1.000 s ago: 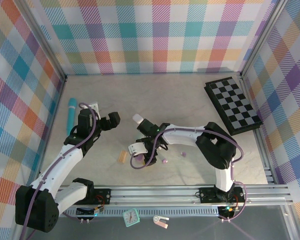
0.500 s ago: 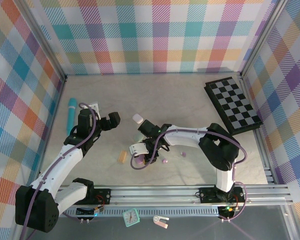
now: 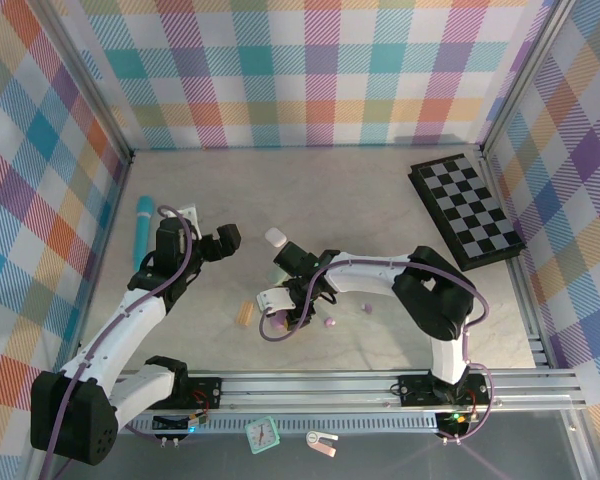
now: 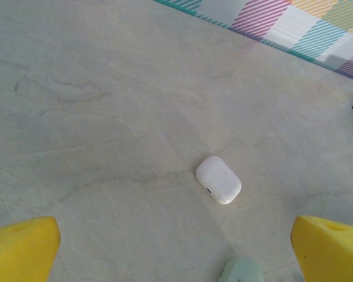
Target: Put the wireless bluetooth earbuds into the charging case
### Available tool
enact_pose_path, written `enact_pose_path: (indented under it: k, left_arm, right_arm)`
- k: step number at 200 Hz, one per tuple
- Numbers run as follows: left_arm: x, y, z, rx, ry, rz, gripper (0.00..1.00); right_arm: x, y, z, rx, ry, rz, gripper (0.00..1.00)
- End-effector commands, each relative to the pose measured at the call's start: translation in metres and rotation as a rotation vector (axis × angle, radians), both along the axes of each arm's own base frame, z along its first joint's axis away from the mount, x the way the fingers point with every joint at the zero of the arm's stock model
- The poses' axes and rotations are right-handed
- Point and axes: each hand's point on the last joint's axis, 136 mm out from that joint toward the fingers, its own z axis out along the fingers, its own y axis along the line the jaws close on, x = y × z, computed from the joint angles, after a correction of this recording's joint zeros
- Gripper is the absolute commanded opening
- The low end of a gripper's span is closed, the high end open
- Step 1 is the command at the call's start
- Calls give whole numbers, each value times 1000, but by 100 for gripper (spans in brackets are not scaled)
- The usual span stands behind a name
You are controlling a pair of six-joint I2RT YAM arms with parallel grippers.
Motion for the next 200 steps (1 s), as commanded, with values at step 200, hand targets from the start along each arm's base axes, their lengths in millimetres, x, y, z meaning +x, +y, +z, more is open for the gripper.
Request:
enact_pose_path:
  k: [200]
  left_arm:
    - [-2, -2, 3, 1, -20, -31, 100]
  right_arm:
    - [10, -26, -7, -22, -19, -208, 59]
